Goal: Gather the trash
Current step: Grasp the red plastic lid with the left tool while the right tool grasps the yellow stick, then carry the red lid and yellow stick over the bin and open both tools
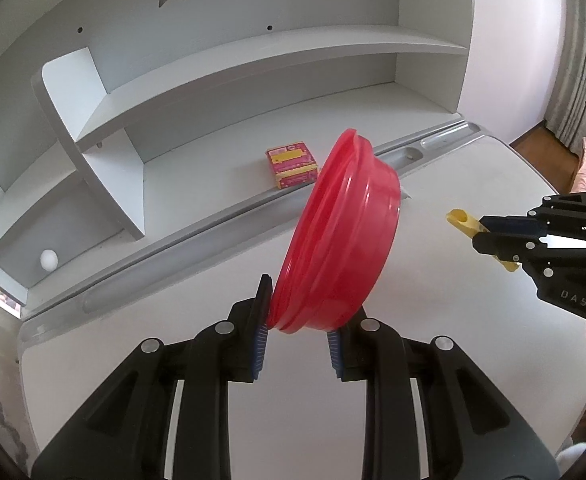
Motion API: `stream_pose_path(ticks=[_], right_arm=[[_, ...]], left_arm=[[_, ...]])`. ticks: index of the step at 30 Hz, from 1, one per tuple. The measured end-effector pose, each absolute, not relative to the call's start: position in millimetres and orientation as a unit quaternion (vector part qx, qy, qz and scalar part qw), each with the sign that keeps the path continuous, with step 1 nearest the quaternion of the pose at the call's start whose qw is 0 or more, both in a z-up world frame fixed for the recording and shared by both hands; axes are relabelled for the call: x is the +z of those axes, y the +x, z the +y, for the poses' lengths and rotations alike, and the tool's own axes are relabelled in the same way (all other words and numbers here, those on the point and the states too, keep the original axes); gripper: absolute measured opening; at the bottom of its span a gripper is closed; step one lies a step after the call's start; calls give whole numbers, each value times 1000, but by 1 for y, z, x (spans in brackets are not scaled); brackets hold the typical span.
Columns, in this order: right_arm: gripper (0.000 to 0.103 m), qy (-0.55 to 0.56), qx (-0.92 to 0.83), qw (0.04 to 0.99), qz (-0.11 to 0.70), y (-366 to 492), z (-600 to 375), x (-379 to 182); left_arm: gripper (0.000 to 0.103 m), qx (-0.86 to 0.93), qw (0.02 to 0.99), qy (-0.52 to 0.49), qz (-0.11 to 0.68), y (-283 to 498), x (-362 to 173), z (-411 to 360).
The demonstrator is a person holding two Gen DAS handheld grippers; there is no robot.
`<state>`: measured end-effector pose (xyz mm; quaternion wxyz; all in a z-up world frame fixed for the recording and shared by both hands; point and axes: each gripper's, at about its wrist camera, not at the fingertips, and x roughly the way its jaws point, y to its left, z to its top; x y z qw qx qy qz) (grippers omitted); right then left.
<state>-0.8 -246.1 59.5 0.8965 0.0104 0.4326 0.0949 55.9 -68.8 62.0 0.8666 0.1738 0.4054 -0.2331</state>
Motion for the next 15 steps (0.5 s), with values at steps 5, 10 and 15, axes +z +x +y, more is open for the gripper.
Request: stream_pose_path(ticks=[5, 10, 15], right_arm=[[14, 30, 101, 900, 424, -12, -257, 60], [14, 45, 91, 910, 402, -39, -290, 75], [14, 80, 42, 925, 369, -96, -367, 103]], left_arm=[[24, -231, 865, 179, 409, 44, 63, -83], [24, -253, 860, 194, 398, 23, 71, -126], [24, -330, 850, 196, 361, -21, 92, -206]])
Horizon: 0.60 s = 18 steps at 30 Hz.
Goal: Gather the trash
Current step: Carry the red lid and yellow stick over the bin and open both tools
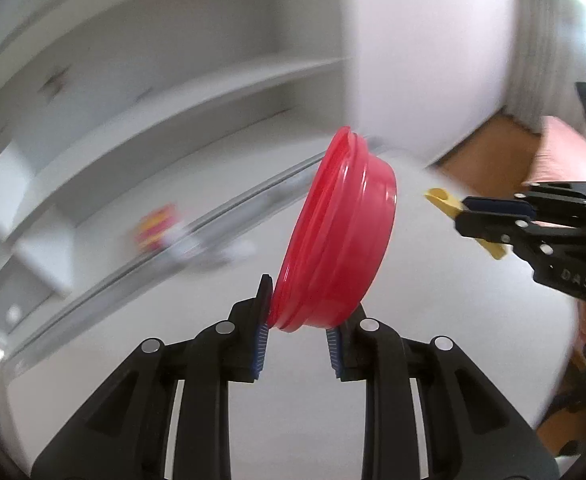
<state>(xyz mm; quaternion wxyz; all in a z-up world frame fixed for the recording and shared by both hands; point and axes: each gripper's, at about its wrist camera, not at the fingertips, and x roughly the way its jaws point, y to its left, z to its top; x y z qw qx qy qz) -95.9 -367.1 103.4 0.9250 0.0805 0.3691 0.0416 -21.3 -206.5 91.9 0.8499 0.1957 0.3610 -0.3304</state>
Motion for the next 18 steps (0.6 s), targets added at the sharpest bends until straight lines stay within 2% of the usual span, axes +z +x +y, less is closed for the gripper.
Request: stream_pose_path(ticks=[5, 10, 14, 18], right_arm=[[14, 123, -42, 927, 351, -191, -465, 120], [14, 164, -110, 910, 366, -281, -541, 103], [14, 227, -122, 870, 420, -337, -594, 41], [14, 310, -101, 810, 488, -364, -621, -60]], left_arm=[[24, -441, 808, 174, 351, -82, 97, -304], [24, -534, 745, 183, 357, -165, 82, -396], [24, -570, 697, 215, 379, -236, 39, -448], [24, -553, 662, 228, 450, -272, -45, -471]])
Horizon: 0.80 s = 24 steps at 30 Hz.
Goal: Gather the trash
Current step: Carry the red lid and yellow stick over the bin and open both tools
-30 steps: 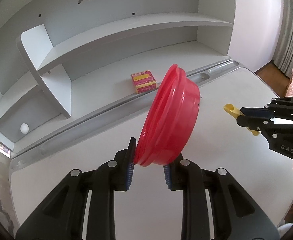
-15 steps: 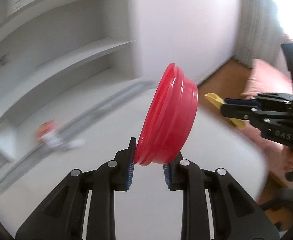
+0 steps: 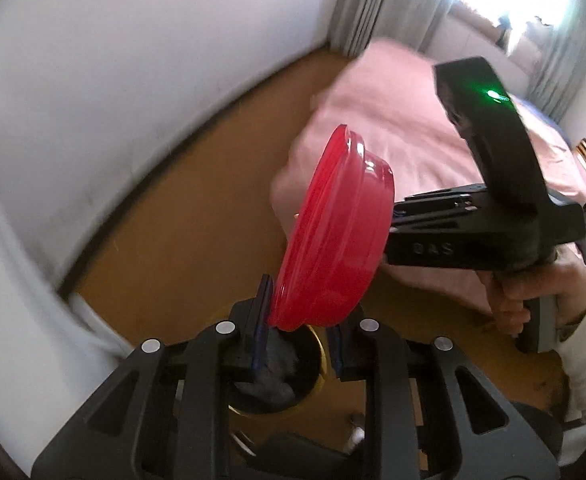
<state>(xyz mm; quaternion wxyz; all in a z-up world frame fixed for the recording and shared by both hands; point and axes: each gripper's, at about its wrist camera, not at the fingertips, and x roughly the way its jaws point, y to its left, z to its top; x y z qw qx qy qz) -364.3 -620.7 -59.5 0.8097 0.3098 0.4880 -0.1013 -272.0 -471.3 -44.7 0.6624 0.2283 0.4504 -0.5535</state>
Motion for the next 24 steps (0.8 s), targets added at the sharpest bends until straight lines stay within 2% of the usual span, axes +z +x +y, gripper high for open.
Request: stream_pose_path(ticks=[5, 8, 11, 16, 17, 18, 19, 20, 21, 24], right_arm=[[14, 334, -93, 737, 581, -370, -610, -192], [14, 359, -88, 711, 599, -372, -599, -235], [14, 383, -83, 705, 591, -377, -593, -248], [14, 393, -75, 706, 584, -374, -585, -243], [16, 398, -72, 710, 577, -374, -585, -239], [22, 404, -70, 709, 573, -370, -592, -237], [56, 408, -70, 706, 574, -365, -597, -238], [83, 410, -74, 704, 575, -365, -602, -235], [87, 406, -81, 714, 564, -366, -604, -228], [92, 388, -115, 720, 564, -371, -613, -216]], left_arm=[[23, -481, 621, 276, 553, -273, -172, -475], [23, -432, 607, 294, 598, -266, -224, -470], [23, -410, 600, 300, 618, -262, -244, -461], [23, -408, 596, 290, 627, -260, -249, -471], [26, -411, 597, 291, 625, -261, -249, -474], [34, -415, 596, 288, 624, -262, -250, -474], [69, -416, 597, 286, 624, -263, -250, -474], [98, -413, 603, 285, 620, -261, -250, -471], [97, -416, 611, 278, 613, -262, -249, -471], [97, -451, 593, 254, 617, -267, -246, -469]])
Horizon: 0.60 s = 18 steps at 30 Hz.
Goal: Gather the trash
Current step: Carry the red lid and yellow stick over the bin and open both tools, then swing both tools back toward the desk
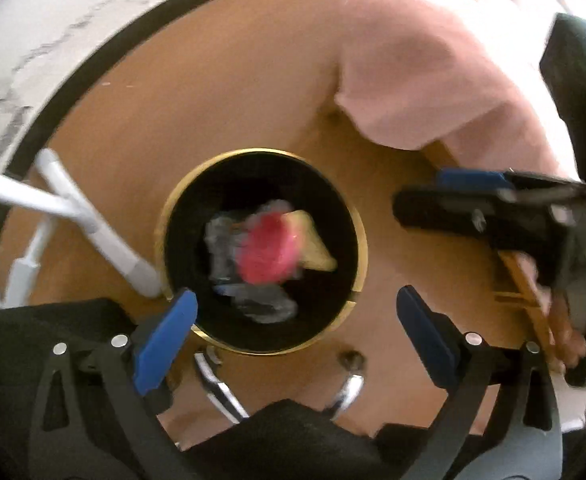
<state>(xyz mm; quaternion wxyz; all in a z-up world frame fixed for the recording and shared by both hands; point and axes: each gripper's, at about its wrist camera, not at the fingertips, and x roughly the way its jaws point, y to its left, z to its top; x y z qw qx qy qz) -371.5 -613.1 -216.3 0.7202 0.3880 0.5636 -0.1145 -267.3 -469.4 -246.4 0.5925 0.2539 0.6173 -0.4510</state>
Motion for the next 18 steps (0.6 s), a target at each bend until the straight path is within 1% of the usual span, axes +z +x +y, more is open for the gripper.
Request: stream_pose_path(ticks=[1, 4, 5, 7, 9, 10, 11, 13, 15, 16, 18], right_arm=[[95, 384, -130, 718, 566, -376, -617, -214], [95, 336, -238, 706, 576, -395, -632, -199], [95, 315, -270, 709, 570, -402, -637, -191], [96, 278, -318, 719, 552, -413, -642, -165], [96, 265, -343, 728, 531, -419, -647, -134], [96, 271, -350, 737, 511, -421, -649, -117], [96, 279, -354, 748, 487, -422, -650, -99], [96, 282, -351, 774, 446, -413, -648, -59], [96, 268, -329, 813, 398, -395, -632, -15], [96, 257, -319, 830, 379, -385, -623, 1], [96, 224, -271, 876, 331, -356, -595, 37]], left_arm=[[97, -456, 585, 257, 620, -271, -247, -469], [97, -503, 576, 266, 586, -299, -230, -471], [97, -535, 579, 265, 554, -314, -212, -473], [97, -571, 575, 270, 520, -333, -182, -476], [97, -615, 578, 261, 468, -351, -133, -475], [97, -627, 587, 258, 443, -357, -110, -472], [97, -641, 605, 254, 397, -362, -74, -462], [97, -640, 639, 268, 332, -363, -35, -447], [97, -623, 683, 270, 269, -348, 7, -424], [97, -603, 708, 259, 261, -330, 23, -409], [97, -561, 749, 228, 270, -291, 46, -383]])
